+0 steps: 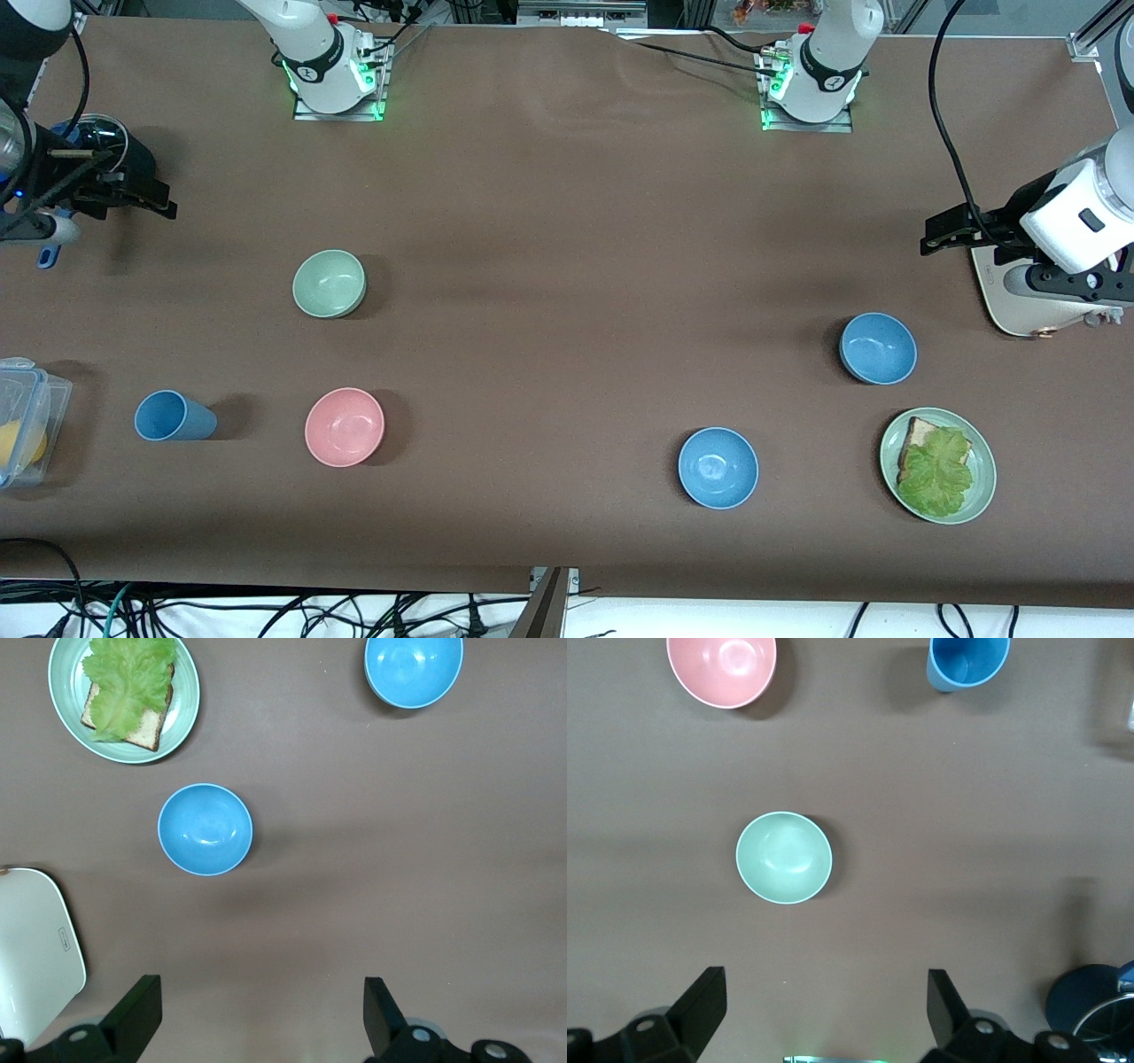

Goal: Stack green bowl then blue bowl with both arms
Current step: 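Reach the right gripper down to the pale green bowl and grasp its rim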

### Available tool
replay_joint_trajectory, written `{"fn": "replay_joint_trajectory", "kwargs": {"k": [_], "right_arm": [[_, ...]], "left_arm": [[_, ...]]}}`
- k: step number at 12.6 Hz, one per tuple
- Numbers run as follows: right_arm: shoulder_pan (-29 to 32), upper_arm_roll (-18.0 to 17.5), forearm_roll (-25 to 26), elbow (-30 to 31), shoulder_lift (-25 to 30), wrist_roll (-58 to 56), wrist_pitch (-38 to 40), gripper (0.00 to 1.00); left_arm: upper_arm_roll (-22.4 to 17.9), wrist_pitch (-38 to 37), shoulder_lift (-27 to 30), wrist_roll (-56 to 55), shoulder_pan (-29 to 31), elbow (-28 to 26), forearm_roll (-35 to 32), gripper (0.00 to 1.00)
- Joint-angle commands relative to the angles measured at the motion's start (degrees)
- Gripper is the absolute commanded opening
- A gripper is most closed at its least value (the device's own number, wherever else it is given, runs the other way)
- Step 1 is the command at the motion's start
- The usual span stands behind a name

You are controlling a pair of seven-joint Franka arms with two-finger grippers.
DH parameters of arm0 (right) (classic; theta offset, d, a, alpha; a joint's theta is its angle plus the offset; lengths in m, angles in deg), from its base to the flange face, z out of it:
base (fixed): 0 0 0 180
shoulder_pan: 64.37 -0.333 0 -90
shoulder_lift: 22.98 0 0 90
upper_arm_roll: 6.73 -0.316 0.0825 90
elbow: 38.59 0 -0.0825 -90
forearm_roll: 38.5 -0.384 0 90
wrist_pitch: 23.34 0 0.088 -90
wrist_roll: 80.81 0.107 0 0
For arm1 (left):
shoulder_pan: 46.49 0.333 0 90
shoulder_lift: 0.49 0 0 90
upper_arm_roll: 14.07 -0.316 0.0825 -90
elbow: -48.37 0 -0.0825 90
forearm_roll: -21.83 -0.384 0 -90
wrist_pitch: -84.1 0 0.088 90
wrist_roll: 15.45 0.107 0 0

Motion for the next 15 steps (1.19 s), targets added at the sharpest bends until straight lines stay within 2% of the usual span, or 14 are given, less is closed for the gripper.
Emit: {"fn": "replay_joint_trajectory", "kwargs": {"k": [1,15], "right_arm": [[0.7,-1.1,0.5,-0.7,-0.2,0.5,0.3,1.00],[0.7,-1.4,0.5,2.1,-1.4,0.0,1.3,1.00]], "left_arm": [[-0.2,-0.8,-0.3,0.6,-0.4,0.9,-0.8,1.00],[-0.2,-0.8,-0.3,0.6,-0.3,0.9,-0.8,1.00]]}}
